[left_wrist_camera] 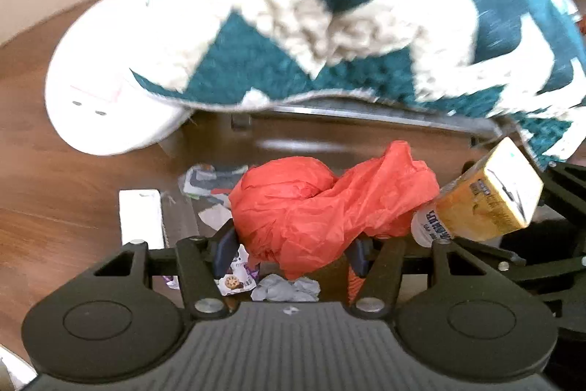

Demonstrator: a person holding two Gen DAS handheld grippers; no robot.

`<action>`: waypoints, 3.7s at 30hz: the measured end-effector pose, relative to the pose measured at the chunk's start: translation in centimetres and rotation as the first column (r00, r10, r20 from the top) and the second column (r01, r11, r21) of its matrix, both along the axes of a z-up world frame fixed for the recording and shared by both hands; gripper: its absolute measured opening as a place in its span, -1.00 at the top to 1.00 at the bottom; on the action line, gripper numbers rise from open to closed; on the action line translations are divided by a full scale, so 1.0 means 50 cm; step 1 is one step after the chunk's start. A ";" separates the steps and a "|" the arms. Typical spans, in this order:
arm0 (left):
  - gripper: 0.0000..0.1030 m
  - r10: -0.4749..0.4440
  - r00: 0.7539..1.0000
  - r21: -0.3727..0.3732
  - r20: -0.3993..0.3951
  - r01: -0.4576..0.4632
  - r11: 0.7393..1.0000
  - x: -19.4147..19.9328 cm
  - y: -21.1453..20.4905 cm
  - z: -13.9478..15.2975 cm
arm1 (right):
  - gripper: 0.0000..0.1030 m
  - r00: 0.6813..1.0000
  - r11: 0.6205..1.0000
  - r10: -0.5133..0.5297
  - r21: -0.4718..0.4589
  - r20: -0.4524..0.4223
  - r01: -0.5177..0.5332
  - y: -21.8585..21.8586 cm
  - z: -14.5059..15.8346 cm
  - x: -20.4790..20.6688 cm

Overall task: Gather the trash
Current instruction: 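Lift the red bag and juice carton and carry them over the wastebasket, then open both grippers to drop the red bag and carton into the wastebasket, then lower both tools back toward the remaining wrappers and tissues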

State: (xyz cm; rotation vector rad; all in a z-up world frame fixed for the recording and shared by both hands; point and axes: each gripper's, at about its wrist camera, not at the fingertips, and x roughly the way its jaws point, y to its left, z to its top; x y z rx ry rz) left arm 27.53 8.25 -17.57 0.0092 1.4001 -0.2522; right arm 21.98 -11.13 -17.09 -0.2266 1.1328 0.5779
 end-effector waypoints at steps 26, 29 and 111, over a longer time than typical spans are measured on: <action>-0.14 0.144 0.789 -0.098 0.598 -0.107 0.989 -0.088 -0.049 0.634 | 0.02 0.818 0.983 -0.166 0.157 0.551 0.094 -0.141 0.680 -0.039; -0.14 0.158 0.746 -0.098 0.647 -0.125 0.987 -0.059 -0.064 0.702 | 0.02 0.784 0.977 -0.198 0.187 0.589 0.107 -0.147 0.736 -0.009; -0.61 0.036 0.813 -0.012 0.581 -0.036 0.999 0.002 -0.173 0.682 | -0.05 0.887 0.977 -0.184 0.180 0.423 0.116 -0.140 0.698 0.100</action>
